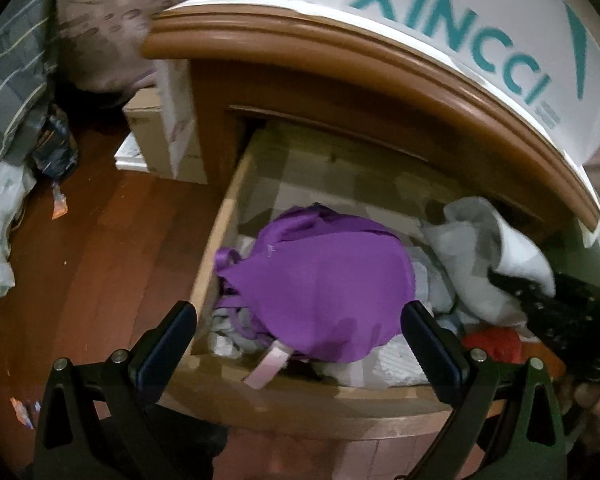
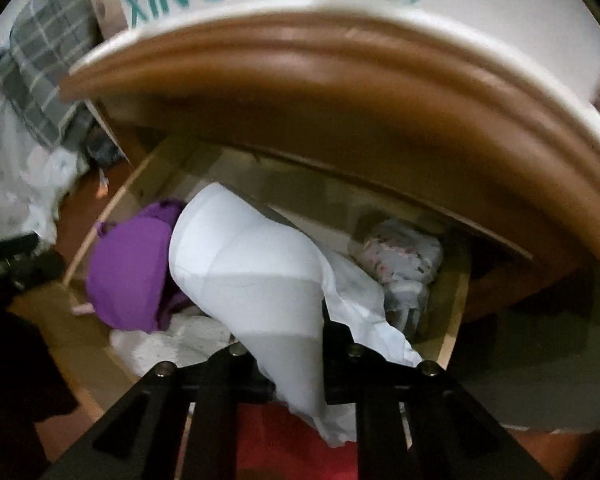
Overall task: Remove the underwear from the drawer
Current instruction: 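Grasp the purple bra with the left gripper and lift it from the drawer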
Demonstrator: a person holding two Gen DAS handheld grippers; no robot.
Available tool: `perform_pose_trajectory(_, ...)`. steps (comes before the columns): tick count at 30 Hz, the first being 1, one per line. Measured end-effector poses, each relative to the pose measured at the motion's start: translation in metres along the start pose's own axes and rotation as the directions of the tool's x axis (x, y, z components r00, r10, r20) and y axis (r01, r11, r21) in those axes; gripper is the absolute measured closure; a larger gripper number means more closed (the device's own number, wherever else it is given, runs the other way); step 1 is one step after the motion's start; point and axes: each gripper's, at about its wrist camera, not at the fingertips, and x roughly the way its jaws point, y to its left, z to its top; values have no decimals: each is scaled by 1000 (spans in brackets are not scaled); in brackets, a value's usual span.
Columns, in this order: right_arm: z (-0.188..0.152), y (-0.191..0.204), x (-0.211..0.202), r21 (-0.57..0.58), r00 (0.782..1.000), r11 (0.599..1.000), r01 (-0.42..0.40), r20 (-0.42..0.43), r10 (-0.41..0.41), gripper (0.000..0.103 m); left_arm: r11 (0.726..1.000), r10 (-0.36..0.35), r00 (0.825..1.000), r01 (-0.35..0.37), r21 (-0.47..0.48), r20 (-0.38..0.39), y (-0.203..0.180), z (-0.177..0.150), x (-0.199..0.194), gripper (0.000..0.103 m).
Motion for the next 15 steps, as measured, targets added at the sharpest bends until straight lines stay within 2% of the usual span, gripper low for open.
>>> perform_pose_trajectory(5, -10, -11, -26, 72, 997, 996, -51, 55, 47, 89, 999, -17, 1000, 18, 42, -20, -20, 1, 8, 1)
perform_pose_trajectory(10, -16, -26, -43, 139, 992, 986, -93, 100, 80, 89, 994, 33, 999, -34, 107, 10, -45, 5, 11, 1)
perform_pose_trajectory(13, -17, -31, -45, 160, 990, 982, -104, 112, 87, 89, 991, 46, 999, -43, 130, -16, -58, 10, 23, 1)
perform_pose_trajectory(15, -17, -36, -43, 164, 991, 981, -100, 110, 82, 89, 987, 92, 995, -85, 136, -48, -64, 12, 35, 1)
